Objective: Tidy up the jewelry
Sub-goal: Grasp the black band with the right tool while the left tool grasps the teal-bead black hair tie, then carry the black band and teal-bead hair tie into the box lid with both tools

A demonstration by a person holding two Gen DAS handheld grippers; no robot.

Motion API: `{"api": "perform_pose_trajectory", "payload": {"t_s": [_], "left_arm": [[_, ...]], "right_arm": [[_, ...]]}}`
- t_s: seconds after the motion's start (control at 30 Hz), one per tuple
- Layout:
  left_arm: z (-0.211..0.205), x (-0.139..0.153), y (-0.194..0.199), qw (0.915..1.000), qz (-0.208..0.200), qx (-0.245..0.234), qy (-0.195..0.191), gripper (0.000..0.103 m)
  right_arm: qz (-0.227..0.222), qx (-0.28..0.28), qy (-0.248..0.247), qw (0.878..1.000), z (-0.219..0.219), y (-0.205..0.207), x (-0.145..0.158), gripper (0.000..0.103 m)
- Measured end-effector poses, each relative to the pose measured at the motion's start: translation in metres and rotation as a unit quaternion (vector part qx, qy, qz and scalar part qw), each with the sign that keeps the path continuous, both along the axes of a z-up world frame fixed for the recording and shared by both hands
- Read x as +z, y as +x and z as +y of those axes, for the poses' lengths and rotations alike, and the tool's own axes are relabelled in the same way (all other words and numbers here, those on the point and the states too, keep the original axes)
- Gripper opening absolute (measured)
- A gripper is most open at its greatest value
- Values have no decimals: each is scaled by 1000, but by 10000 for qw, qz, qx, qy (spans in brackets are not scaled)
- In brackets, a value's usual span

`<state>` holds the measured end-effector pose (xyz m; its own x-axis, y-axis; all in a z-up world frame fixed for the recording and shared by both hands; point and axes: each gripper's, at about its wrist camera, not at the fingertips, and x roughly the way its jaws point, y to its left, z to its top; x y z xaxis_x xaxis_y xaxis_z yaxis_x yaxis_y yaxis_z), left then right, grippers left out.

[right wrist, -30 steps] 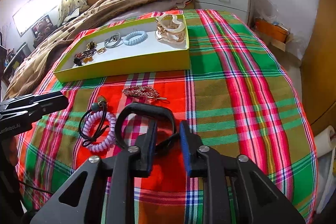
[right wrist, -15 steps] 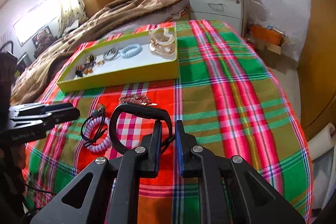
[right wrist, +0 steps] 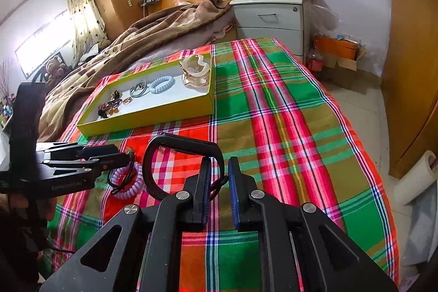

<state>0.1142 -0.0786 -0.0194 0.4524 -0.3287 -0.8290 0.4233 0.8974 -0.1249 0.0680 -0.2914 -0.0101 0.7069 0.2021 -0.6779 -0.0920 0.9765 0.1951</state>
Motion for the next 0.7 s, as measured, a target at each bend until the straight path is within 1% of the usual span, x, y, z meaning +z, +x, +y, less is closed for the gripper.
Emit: {"api": "perform_pose_trajectory", "payload": {"t_s": [0.1, 0.23, 0.3, 0.37, 0.43, 0.57, 0.67, 0.7], "left_arm": [[-5, 0, 4, 9999, -19, -12, 125, 37], [-14, 3, 5, 9989, -132, -114, 440, 39], [-16, 2, 8, 9986, -123, -107, 507, 40], [-19, -4, 10, 9982, 45, -146, 585, 40], [-23, -3, 6, 9975, -58, -186, 686, 40], [-18, -3, 4, 9984, -47, -137, 550, 40], [-19, -3, 4, 9983, -81, -142, 563, 40], [-20, -3, 3, 9982, -95, -141, 576, 38]], "right_arm": [[-19, 15, 22, 10000, 0, 0, 0, 13], [-22, 24, 50, 10000, 0, 0, 0, 13], [-21, 29, 63, 10000, 1, 0, 0, 13], [-23, 25, 67, 10000, 0, 0, 0, 13], [-33, 8, 63, 10000, 0, 1, 0, 13], [-32, -9, 84, 10000, -1, 3, 0, 13], [-19, 5, 77, 10000, 0, 4, -1, 13], [-24, 4, 89, 10000, 0, 4, -1, 13]]}}
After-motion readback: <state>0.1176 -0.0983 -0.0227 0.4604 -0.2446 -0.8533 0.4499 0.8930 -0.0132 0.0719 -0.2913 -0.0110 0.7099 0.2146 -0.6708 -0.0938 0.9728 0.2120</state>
